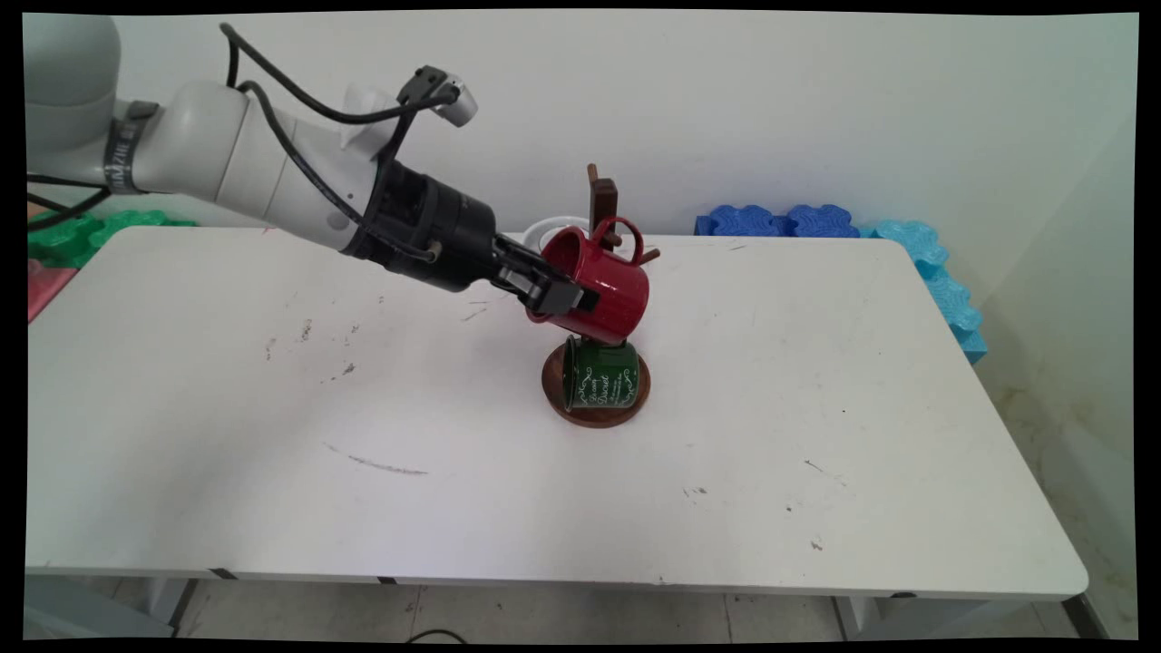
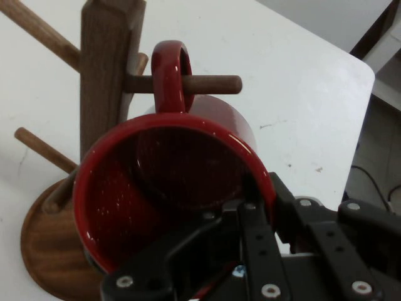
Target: Place the picked object on the table
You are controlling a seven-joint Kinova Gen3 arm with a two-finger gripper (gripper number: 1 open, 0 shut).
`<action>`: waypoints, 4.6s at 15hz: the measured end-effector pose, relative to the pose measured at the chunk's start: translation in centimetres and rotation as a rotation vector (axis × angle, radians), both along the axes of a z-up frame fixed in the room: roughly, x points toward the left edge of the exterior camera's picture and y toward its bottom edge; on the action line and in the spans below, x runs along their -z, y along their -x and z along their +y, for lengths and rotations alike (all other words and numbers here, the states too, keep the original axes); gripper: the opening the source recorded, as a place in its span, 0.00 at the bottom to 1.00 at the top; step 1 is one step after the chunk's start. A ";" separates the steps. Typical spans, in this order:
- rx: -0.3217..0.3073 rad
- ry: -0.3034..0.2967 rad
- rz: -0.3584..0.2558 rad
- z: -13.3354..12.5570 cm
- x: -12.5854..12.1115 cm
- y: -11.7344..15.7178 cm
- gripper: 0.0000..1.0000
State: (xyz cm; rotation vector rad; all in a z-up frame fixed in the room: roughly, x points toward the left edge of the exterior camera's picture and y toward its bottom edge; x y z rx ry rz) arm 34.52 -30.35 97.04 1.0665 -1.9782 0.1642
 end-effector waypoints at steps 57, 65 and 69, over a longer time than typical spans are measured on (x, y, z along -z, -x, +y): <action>0.323 0.031 -0.604 0.2 -3.0 -12.8 0.00; 0.394 0.051 -0.714 -2.8 1.6 -14.1 0.00; 0.424 0.064 -0.754 -4.5 3.6 -14.4 0.00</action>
